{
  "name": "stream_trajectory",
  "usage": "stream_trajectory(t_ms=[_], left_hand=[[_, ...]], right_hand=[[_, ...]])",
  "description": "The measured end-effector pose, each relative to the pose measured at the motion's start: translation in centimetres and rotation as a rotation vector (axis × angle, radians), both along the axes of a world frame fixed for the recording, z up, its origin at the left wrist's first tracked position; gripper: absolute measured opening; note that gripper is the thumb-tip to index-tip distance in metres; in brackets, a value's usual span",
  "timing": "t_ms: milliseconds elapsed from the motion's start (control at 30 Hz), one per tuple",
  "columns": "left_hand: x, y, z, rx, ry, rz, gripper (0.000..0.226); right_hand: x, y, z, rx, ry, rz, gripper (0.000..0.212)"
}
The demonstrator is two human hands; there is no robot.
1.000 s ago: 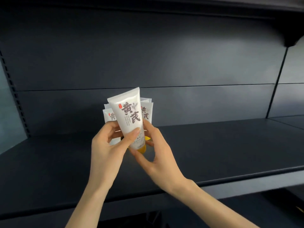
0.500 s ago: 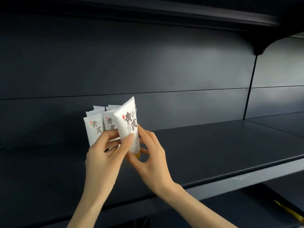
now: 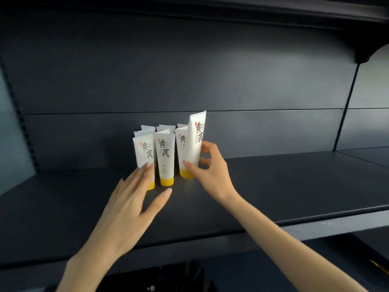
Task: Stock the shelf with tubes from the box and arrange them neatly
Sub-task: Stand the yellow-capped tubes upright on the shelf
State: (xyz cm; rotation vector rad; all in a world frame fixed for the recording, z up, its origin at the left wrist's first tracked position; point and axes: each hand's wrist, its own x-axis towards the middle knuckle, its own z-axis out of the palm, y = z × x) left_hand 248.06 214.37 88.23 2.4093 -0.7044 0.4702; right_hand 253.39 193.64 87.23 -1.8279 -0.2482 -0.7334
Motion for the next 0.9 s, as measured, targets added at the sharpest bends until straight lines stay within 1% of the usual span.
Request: stream_trajectory(t_ms=[33,67,100,167,233,367,700,800,900], left_hand=[[0.4,0.8,-0.8,0.108,-0.044,0.1,0.077],[0.4,1.6,-1.2,0.244,-0.046,0.173,0.082],[0.6,2.4,-1.5,0.327,-0.05,0.239,0.086],[0.4,3.4,-2.0,0.385,-0.033,0.294,0.089],[0.0,4.2,-2.2,0.375,-0.012,0.306,0.089],[-0.4,5.4,-3.1,0.356,0.008,0.31,0.091],[-0.9,6.6,-3.8,0.301,0.009,0.307,0.087],[-1.2,7.0,-4.0,0.292,0.021,0.305,0.081],[-1.4,7.8,-4.2,0.296,0.022,0.307,0.088]], right_hand=[[0.2,-0.1,0.4,-0.008,0.032,-0.006,0.05],[0.8,-0.2,0.8,-0.011,0.061,0.004,0.05],[1.3,-0.2,0.8,-0.033,0.087,-0.012,0.051],[2.3,-0.4,0.5,-0.045,0.153,-0.012,0.053],[3.3,-0.4,-0.1,-0.077,0.233,-0.036,0.055],[4.8,-0.1,-1.1,-0.145,0.325,-0.068,0.059],[6.3,0.6,-1.6,-0.15,0.353,-0.116,0.059],[6.2,0.8,-1.6,-0.151,0.367,-0.144,0.06],[4.9,0.6,-1.1,-0.163,0.391,-0.164,0.066]])
